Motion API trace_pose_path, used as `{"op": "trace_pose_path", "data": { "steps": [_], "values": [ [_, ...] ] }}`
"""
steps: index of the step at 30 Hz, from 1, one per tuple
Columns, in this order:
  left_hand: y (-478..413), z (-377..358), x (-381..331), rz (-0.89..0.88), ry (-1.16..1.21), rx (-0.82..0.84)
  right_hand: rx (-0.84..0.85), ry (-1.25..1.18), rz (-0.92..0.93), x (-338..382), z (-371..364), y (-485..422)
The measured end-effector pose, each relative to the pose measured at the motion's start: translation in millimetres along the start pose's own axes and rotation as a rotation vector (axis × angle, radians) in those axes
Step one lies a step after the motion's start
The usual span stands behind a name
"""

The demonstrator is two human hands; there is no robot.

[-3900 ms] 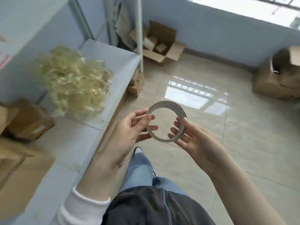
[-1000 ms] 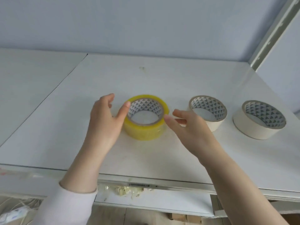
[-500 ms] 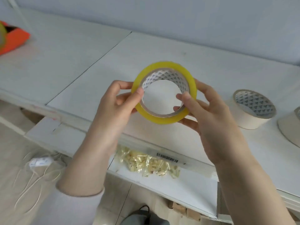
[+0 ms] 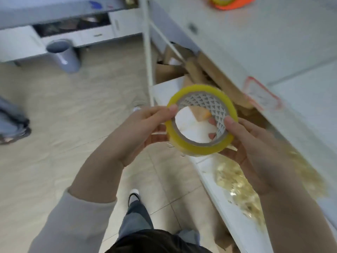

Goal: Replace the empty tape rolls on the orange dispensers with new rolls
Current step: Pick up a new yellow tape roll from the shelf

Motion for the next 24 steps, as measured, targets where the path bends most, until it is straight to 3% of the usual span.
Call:
{"op": "trace_pose_path", "data": {
  "steps": [6, 10, 17, 24],
  "values": [
    [-2, 147, 18, 0.068, 0.126, -0.151, 0.237, -0.003, -0.153, -53, -132, -73],
    [-13, 209, 24, 0.108, 0.224, -0.214, 0.3, 0.016, -0.249, -75, -193, -117],
    [-64, 270, 0, 0.155, 0.312, -0.238, 0.342, -0.013, -0.371, -82, -242, -195],
    [-136, 305, -74, 0.08, 0.235, -0.243, 0.337, -0.04, -0.331, -63, -262, -301]
  ]
}}
Point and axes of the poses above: each hand's wrist, its own y-axis away from the middle knuckle, its own z-axis out of the back of the hand, x = y × z, the point moved 2 cm from there along -y, towards the middle knuckle, and after that the axes turned 12 degrees about z, right-handed, at the moved point
